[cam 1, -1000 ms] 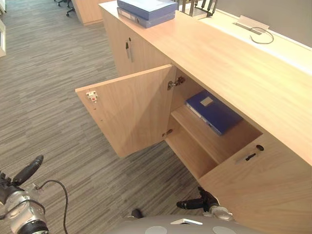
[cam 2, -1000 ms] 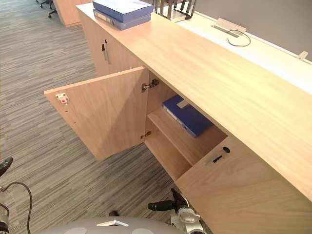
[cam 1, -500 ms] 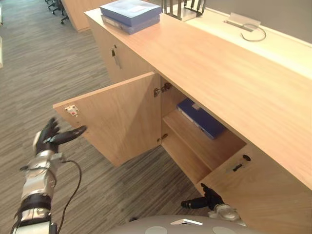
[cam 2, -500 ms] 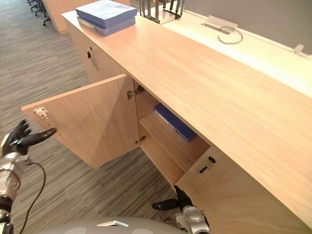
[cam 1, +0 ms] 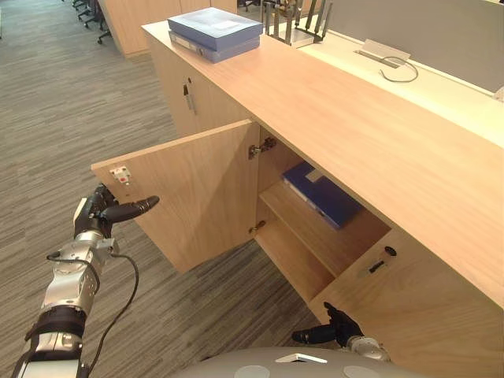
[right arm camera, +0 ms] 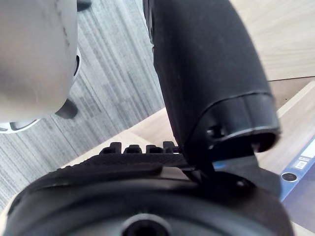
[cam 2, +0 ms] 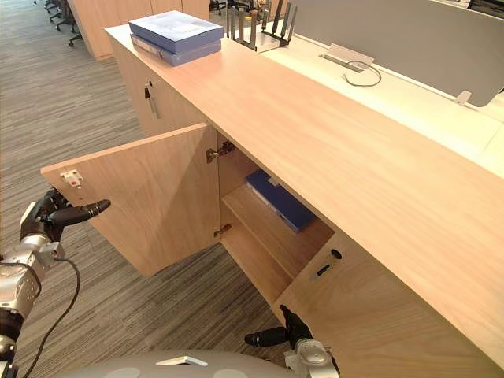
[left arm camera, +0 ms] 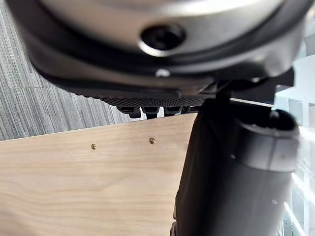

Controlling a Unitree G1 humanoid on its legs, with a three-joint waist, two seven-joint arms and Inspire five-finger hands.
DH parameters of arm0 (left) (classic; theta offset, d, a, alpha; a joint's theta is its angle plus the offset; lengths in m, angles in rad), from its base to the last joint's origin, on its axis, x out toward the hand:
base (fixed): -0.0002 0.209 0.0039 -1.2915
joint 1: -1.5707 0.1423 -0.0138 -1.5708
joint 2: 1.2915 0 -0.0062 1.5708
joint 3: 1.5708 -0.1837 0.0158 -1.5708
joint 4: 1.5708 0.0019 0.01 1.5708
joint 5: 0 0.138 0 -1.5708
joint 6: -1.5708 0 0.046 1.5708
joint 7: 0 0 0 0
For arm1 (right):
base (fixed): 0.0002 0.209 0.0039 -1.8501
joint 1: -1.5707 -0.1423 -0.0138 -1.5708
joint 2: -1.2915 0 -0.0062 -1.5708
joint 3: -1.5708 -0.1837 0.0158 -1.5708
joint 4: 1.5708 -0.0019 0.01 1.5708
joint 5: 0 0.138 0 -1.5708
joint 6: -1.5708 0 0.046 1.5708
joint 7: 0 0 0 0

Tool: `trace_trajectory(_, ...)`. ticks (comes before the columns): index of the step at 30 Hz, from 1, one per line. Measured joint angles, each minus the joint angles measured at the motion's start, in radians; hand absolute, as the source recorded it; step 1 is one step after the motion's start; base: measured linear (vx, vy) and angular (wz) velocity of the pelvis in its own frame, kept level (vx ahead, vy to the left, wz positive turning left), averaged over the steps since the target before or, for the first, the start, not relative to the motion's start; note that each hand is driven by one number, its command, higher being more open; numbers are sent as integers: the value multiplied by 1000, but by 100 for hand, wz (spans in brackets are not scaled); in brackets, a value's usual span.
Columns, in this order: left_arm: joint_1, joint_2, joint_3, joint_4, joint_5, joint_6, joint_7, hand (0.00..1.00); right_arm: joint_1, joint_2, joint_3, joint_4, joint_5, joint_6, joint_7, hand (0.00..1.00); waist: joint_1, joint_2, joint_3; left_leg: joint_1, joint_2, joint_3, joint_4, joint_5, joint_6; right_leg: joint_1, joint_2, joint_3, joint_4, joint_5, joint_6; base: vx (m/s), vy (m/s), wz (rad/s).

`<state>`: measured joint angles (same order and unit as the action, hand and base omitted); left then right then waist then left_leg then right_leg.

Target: Walk over to the cabinet, pick up the folder, carry it to the office cabinet, place the folder inside the office cabinet, then close the office cabinet door

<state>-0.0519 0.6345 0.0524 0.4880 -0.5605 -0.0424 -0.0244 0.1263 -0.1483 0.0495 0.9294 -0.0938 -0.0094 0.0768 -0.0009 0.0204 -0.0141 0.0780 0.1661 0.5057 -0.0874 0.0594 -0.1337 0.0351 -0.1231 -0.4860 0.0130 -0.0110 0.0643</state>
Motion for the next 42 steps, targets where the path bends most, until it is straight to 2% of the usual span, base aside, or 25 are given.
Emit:
trace_trajectory(3, 63, 23, -59, -73, -36, -4, 0, 100, -6, -5, 3, 10, -10, 1, 3, 100, 6, 2, 0, -2, -4, -9, -1, 2, 3, 3, -10, -6, 0, 4, 5, -65, 24, 11)
trace_trajectory(6, 94, 120, -213, -140, -148, -1, 0, 100, -27, -19, 31, 50, -14, 1, 4, 100, 24, 11, -2, -7, -19, -16, -1, 3, 9, 2, -27, -11, 1, 11, 16, -50, 48, 10)
trace_trajectory(8, 99, 174, -305, -206, -232, 7, 0, 100, -44, -33, 42, 82, -19, -2, 4, 100, 35, 19, -4, -26, -35, -29, -1, 4, 25, -3, -39, -18, -7, 24, 24, -58, 73, 23)
trace_trajectory(11, 102, 221, -416, -299, -336, 26, 0, 100, -64, -48, 63, 137, -27, -3, 2, 100, 57, 28, -5, -39, -61, -35, -1, 3, 44, -2, -58, -27, -17, 49, 38, -50, 98, 20)
trace_trajectory(15, 102, 244, -556, -424, -446, 89, -1, 100, -89, -55, 93, 176, -95, -22, -1, 100, 56, 34, -5, -43, -101, -34, -1, -5, 73, -3, -101, -25, -15, 68, 61, -71, 144, 14)
trace_trajectory(18, 65, 254, -718, -571, -503, 149, -18, 100, -113, -67, 113, 209, -100, -39, 1, 100, 45, 45, -12, -63, -135, -12, -1, -9, 90, -20, -133, 6, -8, 76, 74, -95, 154, 39)
trace_trajectory(19, 4, 251, -822, -627, -526, 169, -54, 100, -130, -71, 127, 226, -111, -42, -1, 100, 17, 48, -14, -73, -152, -2, -2, -7, 89, -23, -155, 3, 1, 74, 78, -114, 161, 57)
trace_trajectory(20, -44, 206, -887, -662, -542, 179, -103, 100, -159, -67, 158, 238, -134, -42, -2, 100, -19, 36, -10, -81, -163, 17, -4, -8, 89, -34, -173, 5, 5, 70, 75, -115, 162, 40)
trace_trajectory(21, -66, 164, -905, -674, -547, 180, -126, 100, -175, -62, 170, 237, -135, -43, -4, 100, -33, 36, -11, -85, -168, 24, -1, -9, 90, -42, -180, 9, 5, 67, 72, -106, 144, -31)
trace_trajectory(22, -127, 39, -923, -705, -585, 180, -201, 100, -197, -44, 198, 236, -134, -48, -7, 100, -58, 37, -18, -94, -172, 54, -5, -15, 100, -66, -184, 30, 3, 63, 65, -84, 126, -64)
trace_trajectory(24, -186, -62, -949, -775, -619, 174, -270, 100, -207, -24, 218, 236, -134, -54, -7, 100, -81, 18, -31, -103, -173, 84, -5, -21, 108, -89, -186, 37, 1, 62, 60, -55, 100, -70)
trace_trajectory(25, -233, -130, -983, -825, -631, 154, -317, 100, -212, -13, 232, 236, -134, -56, -11, 100, -101, -1, -34, -96, -171, 102, -5, -20, 108, -90, -186, 43, -1, 62, 48, -11, 44, -69)
trace_trajectory(26, -273, -165, -1016, -865, -649, 145, -356, 100, -212, -9, 240, 236, -134, -57, -17, 100, -114, -13, -39, -80, -167, 120, -5, -22, 109, -88, -184, 49, -1, 67, 38, -2, 26, -65)
trace_trajectory(29, -297, -166, -1035, -877, -656, 131, -378, 100, -208, -21, 278, 237, -135, -56, -24, 100, -121, -12, -50, -50, -151, 146, -5, -23, 106, -81, -172, 55, 6, 61, 28, 12, -42, -34)
trace_trajectory(32, -294, -174, -1076, -819, -654, 131, -356, 100, -204, -51, 315, 253, -137, -56, -24, 100, -116, 2, -63, -50, -140, 133, -5, -13, 92, -88, -166, 54, 23, 61, 30, 37, -93, 10)
trace_trajectory(35, -294, -202, -1101, -782, -650, 131, -338, 100, -197, -71, 333, 274, -139, -55, -24, 100, -112, 24, -77, -29, -130, 124, -5, -8, 95, -64, -154, 57, 19, 80, 44, 72, -100, 5)
trace_trajectory(42, -298, -284, -1101, -781, -650, 129, -334, 100, -196, -70, 355, 276, -138, -55, -24, 100, -119, 14, -82, -15, -114, 127, -5, -2, 102, -50, -131, 70, -7, 90, 48, 55, -46, -11)
